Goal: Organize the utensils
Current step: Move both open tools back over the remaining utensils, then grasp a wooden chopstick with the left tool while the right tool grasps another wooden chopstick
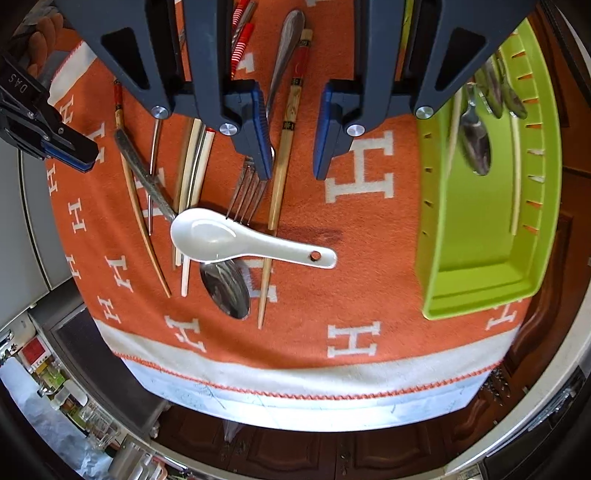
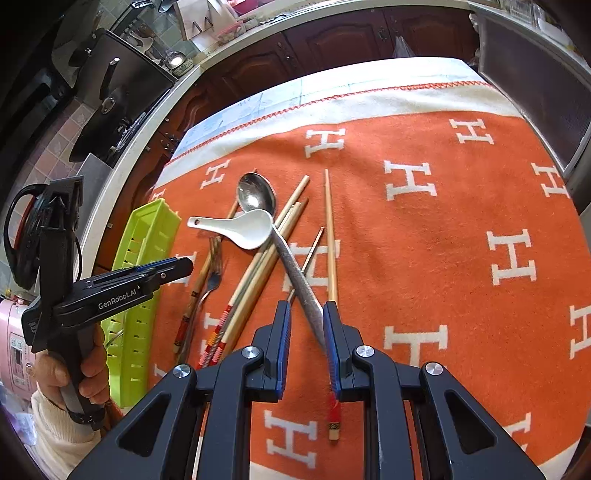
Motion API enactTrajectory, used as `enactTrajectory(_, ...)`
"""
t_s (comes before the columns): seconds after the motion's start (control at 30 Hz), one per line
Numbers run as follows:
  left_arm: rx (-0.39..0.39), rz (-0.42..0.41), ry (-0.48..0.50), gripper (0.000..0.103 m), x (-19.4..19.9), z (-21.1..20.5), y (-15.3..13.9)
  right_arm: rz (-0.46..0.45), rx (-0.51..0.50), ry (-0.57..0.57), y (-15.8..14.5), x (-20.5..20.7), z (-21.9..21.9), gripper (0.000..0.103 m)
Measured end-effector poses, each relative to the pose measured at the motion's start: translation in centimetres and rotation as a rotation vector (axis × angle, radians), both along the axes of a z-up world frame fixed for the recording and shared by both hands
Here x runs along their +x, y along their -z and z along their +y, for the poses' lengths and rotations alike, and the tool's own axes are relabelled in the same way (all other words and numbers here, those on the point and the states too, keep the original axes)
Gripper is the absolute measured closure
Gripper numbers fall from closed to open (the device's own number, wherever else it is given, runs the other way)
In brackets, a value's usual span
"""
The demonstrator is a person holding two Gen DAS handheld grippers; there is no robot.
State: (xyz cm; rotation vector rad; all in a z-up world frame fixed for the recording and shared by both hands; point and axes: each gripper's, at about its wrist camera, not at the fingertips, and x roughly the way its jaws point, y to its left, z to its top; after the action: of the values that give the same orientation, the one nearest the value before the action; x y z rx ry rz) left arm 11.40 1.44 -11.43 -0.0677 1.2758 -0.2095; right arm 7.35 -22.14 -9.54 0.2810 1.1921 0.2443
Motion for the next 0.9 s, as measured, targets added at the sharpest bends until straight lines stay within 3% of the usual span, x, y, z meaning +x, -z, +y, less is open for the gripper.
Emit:
enactTrajectory(0.17,0.032,0.027,0.012,0.082,0.0,-0.5,1.5,0.016,0.01,0.015,1.1,0.6,-0.6,0.085)
enactTrajectory(0.47,0.091,-0.032,0.038,0.083,-0.3,-1.6,1.6,0.016,-0.004,0.009,2.0,0.9,-0.6,0.085)
enactTrajectory(0.63,0.069,-0.034,0.073,0.082,-1.4,-3.2,1.6,0.031,-0.035,0.0,2.7,2.0,-0.5,0.084)
enactTrajectory(0.73,0.078,-0.045,0.088,0.092,-2.0,-4.1,1.4,0.03,-0.076,-0.027,3.2,2.7,0.2,0.083)
enactTrajectory(0.9,0.043,-0.031,0.057,0.097,-2.5,-3.8,1.2,0.025,-0.166,-0.065,4.0,3.4,1.7,0.083)
